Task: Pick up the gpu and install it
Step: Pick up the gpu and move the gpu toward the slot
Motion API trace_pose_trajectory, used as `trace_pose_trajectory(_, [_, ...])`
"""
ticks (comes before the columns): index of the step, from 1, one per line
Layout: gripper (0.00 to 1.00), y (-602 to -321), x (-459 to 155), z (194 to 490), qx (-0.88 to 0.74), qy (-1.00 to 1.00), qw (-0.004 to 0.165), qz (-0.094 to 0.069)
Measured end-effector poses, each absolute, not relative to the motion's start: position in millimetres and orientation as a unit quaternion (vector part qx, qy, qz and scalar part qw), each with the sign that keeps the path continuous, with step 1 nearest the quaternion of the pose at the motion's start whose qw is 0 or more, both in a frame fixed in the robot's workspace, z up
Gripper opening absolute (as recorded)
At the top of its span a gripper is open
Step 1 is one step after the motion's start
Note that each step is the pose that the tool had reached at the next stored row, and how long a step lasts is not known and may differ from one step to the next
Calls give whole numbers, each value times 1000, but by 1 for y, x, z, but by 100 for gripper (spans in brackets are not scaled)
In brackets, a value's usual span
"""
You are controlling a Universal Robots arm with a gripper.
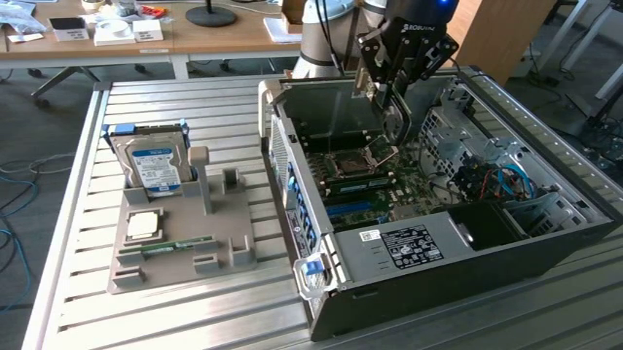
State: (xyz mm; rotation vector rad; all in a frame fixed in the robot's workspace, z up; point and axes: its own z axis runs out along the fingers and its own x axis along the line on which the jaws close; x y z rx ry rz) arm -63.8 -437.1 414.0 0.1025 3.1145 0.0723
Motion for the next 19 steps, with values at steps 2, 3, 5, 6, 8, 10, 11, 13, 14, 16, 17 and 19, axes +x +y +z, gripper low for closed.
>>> trace_pose_trajectory(2, [27, -437, -61, 414, 33, 999, 12, 23])
trace_pose_trajectory(3, [27, -437, -59, 414, 33, 999, 12, 23])
trace_pose_trajectory(5, [27, -437, -56, 414, 33, 999, 12, 23])
trace_pose_trajectory(6, [27, -437, -55, 414, 33, 999, 12, 23])
trace_pose_trajectory(8, [27, -437, -52, 414, 33, 999, 12, 23])
trace_pose_trajectory(10, [27, -437, -49, 414, 33, 999, 12, 23])
trace_pose_trajectory(11, [27, -437, -47, 414, 33, 999, 12, 23])
trace_pose_trajectory(13, [27, -437, -45, 414, 32, 999, 12, 23])
trace_pose_trajectory(14, [27, -437, -45, 414, 32, 999, 12, 23])
trace_pose_trajectory(16, [27, -437, -45, 414, 32, 999, 12, 23])
trace_pose_trajectory(17, [27, -437, -45, 414, 32, 999, 12, 23])
trace_pose_trajectory(19, [27, -437, -45, 414, 32, 999, 12, 23])
